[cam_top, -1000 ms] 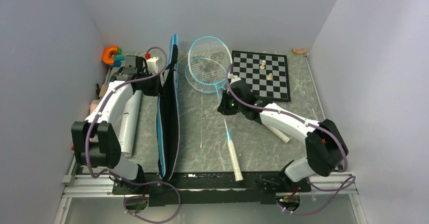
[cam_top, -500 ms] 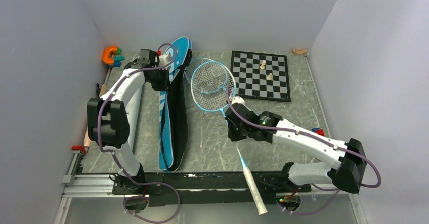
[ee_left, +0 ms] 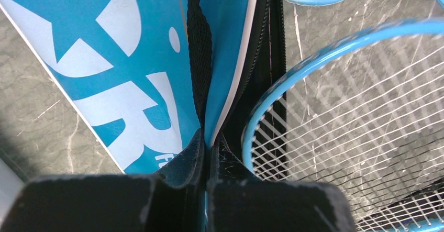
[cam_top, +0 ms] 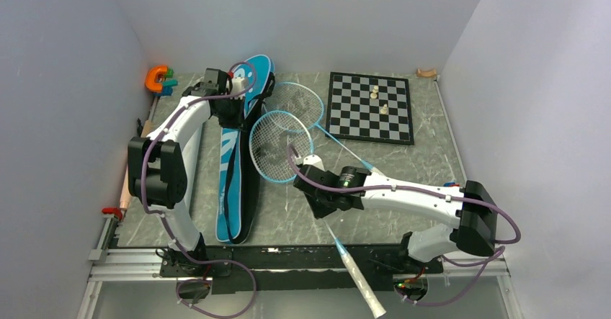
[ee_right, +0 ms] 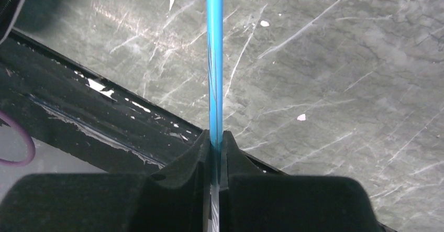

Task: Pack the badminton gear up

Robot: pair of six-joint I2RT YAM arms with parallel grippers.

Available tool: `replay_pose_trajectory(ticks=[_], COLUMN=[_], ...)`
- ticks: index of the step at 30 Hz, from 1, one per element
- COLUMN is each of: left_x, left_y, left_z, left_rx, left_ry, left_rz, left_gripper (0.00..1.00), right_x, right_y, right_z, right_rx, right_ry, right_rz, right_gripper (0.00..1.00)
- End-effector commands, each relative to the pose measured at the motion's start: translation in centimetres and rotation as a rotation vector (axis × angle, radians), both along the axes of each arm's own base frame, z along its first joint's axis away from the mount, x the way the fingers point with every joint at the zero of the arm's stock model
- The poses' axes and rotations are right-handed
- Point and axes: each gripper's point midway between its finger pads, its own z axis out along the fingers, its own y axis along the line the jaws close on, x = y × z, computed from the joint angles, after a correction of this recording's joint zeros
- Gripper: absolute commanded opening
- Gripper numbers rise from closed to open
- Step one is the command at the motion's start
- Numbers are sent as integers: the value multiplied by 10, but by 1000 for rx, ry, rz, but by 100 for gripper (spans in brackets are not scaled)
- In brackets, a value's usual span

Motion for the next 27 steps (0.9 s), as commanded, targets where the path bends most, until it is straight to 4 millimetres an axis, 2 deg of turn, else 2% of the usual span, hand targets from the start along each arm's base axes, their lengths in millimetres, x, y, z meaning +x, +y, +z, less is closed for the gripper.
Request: replay_pose_trajectory(ticks=[1, 5, 10, 14, 17, 21, 27], left_x=[13, 12, 11, 7, 3, -7, -30], left_y=[0, -1, -6, -12, -18, -27, -38], left_z=[14, 15, 19, 26, 30, 33, 32], left_rx=[20, 21, 13, -16, -49, -94, -165], left_ry=[-56, -61, -61, -70, -74, -68, -46], left_rz=[0, -5, -13, -40, -73, -129, -233], left_gripper=[0, 0, 0, 0, 0, 0, 0], right_x=[-3, -5, -15, -15, -7, 11, 56], right_y=[4, 4, 23, 45, 63, 90, 123], right_z=[17, 24, 6, -5, -12, -10, 4], right_rx=[-15, -8, -47, -60, -74, -52, 107], right_ry=[-21, -22, 63, 96, 94, 61, 57], right_rz=[27, 42, 123, 192, 226, 233, 153], right_gripper=[0, 1, 1, 1, 1, 0, 0])
